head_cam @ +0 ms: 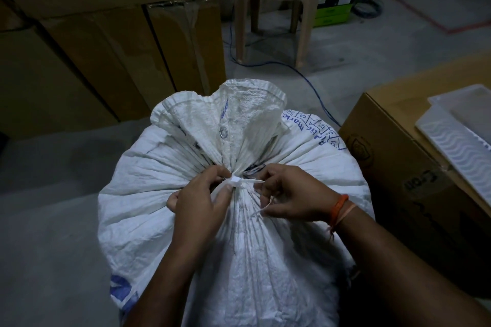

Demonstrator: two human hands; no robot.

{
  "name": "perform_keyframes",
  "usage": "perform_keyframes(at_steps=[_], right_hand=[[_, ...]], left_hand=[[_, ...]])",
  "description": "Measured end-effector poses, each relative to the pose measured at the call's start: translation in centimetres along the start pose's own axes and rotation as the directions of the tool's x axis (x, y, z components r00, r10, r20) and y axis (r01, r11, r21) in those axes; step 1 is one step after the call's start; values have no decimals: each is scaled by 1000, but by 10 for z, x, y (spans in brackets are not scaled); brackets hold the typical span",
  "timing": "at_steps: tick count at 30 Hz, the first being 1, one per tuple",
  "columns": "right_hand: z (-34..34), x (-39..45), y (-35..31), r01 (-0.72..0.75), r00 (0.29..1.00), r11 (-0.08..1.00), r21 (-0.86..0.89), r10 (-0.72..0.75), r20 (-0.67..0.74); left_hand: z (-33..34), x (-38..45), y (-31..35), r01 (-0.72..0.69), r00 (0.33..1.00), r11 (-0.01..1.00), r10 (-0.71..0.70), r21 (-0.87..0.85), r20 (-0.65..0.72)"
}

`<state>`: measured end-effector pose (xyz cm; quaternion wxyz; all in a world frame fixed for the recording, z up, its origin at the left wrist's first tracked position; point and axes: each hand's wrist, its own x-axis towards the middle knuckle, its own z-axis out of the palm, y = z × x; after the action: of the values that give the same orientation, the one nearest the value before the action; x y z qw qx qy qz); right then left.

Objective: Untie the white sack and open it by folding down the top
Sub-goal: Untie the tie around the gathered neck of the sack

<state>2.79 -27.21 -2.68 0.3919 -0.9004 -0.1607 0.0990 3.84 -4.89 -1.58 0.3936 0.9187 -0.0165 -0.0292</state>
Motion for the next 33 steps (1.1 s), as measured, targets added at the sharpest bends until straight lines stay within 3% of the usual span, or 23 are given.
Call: perform_keyframes(at_steps=[3,6,9,15,21,33], right_hand=[[2,0,-3,0,1000,996,89,0,-1],[1,3,-11,-37,995,981,192,55,-88],[7,7,-11,-24,968,988,151,61,-242],[23,15,-6,-79,949,991,107,108,-297],[32,21,-11,-78,888,994,70,101,-448],[41,22,-10,-51,873,987,151,117,-474]], left_hand=[[-1,0,0,4,1000,1000,-4,-10,9],[-4,0,3,-29,999,999,30,-42,17],[-6,0,2,-53,998,996,55,-72,31],[-3,2,-6,-64,997,992,68,-108,26],[0,5,-10,-64,998,987,66,-148,7],[5,8,-18,-13,999,955,24,-296,36]])
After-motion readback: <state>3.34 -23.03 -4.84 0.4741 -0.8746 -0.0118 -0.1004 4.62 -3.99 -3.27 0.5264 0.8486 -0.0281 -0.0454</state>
